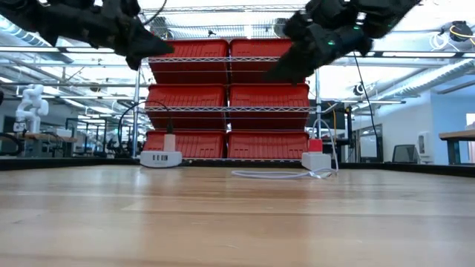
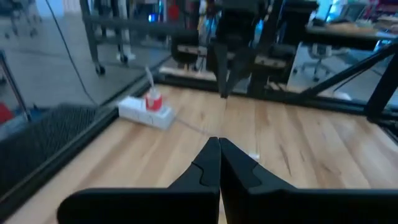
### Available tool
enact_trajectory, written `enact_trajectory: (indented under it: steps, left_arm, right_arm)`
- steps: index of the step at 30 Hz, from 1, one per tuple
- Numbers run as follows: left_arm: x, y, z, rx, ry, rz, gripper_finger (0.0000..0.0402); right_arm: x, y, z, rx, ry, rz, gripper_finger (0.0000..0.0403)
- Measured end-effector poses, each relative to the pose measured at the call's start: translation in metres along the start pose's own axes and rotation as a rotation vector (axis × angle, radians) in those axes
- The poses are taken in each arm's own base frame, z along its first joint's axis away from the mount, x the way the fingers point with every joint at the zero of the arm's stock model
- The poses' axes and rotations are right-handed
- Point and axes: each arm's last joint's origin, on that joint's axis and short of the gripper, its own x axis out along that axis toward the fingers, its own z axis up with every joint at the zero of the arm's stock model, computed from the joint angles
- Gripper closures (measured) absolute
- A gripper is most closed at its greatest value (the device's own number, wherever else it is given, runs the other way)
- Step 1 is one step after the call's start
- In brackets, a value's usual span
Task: Insert USB
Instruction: Return to Home Position
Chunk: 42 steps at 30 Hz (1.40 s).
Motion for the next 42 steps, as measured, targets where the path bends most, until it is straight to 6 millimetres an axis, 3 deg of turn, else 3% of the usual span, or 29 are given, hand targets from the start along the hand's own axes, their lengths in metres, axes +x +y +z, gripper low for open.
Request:
enact_trajectory:
  steps: [9, 16, 21, 28, 38, 42]
  left_arm:
    - [-0.014, 0.000, -0.001, 0.050, -0.112, 0.007, 0.0401]
    - [-0.036, 0.000, -0.028, 0.054, -0.237, 0.056, 0.0401]
    - [-0.049, 0.001, -0.047, 0.059, -0.304, 0.097, 0.0401]
    - [-0.058, 0.008, -0.072, 0.042, -0.229, 0.199, 0.0401]
    - [-0.069, 0.013, -0.082, 0.018, -0.192, 0.243, 0.0401]
    - [-0.068, 0.014, -0.085, 0.010, -0.213, 0.238, 0.0401]
  right_arm:
    - [-0.063, 0.021, -0.023, -0.015, -0.170, -0.076, 0.0403]
    - [-0.107, 0.036, -0.051, -0.002, -0.313, -0.161, 0.0403]
    - [-0.124, 0.043, -0.073, 0.021, -0.378, -0.192, 0.0403]
    - [-0.148, 0.052, -0.091, -0.001, -0.482, -0.257, 0.0403]
    - [-0.179, 0.068, -0.114, 0.020, -0.535, -0.260, 0.0403]
    - [-0.177, 0.068, -0.119, 0.037, -0.534, -0.243, 0.0403]
